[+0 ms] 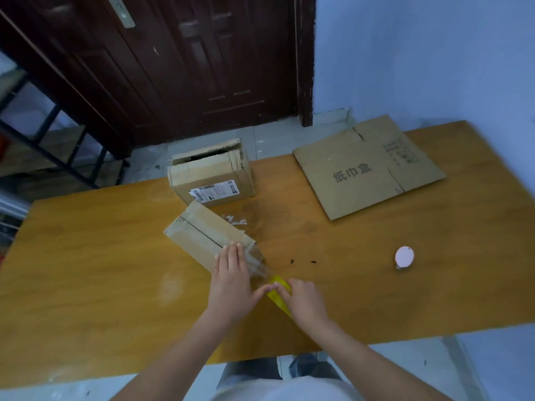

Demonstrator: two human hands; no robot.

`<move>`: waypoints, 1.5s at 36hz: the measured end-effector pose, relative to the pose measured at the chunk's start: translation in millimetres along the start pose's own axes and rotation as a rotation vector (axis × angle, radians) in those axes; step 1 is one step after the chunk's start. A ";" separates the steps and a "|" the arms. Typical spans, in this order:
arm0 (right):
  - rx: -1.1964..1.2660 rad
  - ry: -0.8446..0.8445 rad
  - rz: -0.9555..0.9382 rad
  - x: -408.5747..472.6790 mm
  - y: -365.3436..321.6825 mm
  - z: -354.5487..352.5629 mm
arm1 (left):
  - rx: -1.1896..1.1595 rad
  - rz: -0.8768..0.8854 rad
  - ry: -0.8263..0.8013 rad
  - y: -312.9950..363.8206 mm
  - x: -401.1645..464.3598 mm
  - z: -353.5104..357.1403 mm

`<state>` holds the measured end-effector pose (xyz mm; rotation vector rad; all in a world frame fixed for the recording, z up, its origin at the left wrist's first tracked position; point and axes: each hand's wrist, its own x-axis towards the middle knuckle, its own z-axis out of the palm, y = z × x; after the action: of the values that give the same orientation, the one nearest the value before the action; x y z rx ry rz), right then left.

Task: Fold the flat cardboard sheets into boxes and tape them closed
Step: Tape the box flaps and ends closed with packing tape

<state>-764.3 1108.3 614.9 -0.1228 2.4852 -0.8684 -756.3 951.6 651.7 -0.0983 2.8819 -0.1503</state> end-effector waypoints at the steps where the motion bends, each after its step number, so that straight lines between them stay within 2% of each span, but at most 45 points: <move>1: 0.032 -0.027 0.004 -1.5 0.1 0.2 | 0.009 -0.002 -0.002 1.1 0.3 0.9; 8: 0.309 -0.290 -0.005 1.8 12.2 -11.8 | 0.010 -0.071 0.017 13.2 2.0 6.2; 10: 0.356 -0.288 -0.021 4.6 23.4 -24.1 | 0.010 -0.079 0.036 13.5 1.1 4.9; 11: 0.357 -0.234 -0.022 7.6 32.3 -32.7 | 0.012 -0.076 0.036 13.5 1.1 4.4; 13: 0.268 -0.039 -0.003 15.1 58.3 -54.8 | 0.021 -0.080 0.018 13.8 1.3 3.4; 15: 0.020 0.177 0.014 23.3 95.6 -80.7 | 0.010 -0.092 0.029 13.8 0.6 4.5; 17: -0.248 0.275 0.066 29.4 136.9 -106.8 | -0.001 -0.092 0.030 12.4 0.1 7.6; 20: -0.419 0.194 0.147 31.7 187.3 -136.8 | -0.028 -0.081 0.050 9.0 1.2 14.5; 23: -0.506 0.042 0.075 33.3 214.5 -148.5 | -0.075 -0.074 0.067 7.4 1.6 20.7; 27: -0.521 0.083 0.024 37.6 221.4 -146.7 | -0.089 -0.074 0.076 7.0 0.9 22.2; 31: -0.434 0.106 0.112 42.3 203.5 -142.4 | -0.085 -0.089 0.074 7.6 0.2 20.9; 33: -0.343 0.107 0.099 45.3 181.0 -138.3 | -0.085 -0.090 0.076 7.6 -0.2 20.4; 37: -0.109 0.131 -0.092 45.2 112.3 -121.2 | -0.093 -0.095 0.066 7.2 -1.0 19.6; 41: -0.023 0.085 -0.326 34.8 37.4 -103.1 | -0.107 -0.108 0.040 8.2 -0.8 18.0; 47: -0.234 -0.074 -0.464 31.9 -19.9 -69.4 | -0.173 -0.087 0.027 8.5 0.6 17.7; 54: -0.304 -0.129 -0.462 41.7 -31.3 -51.0 | -0.176 -0.108 0.015 7.6 0.6 19.1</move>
<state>-827.8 1102.0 650.2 -0.8559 2.4852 -0.6185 -752.4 957.4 632.3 -0.2863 2.8999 0.0830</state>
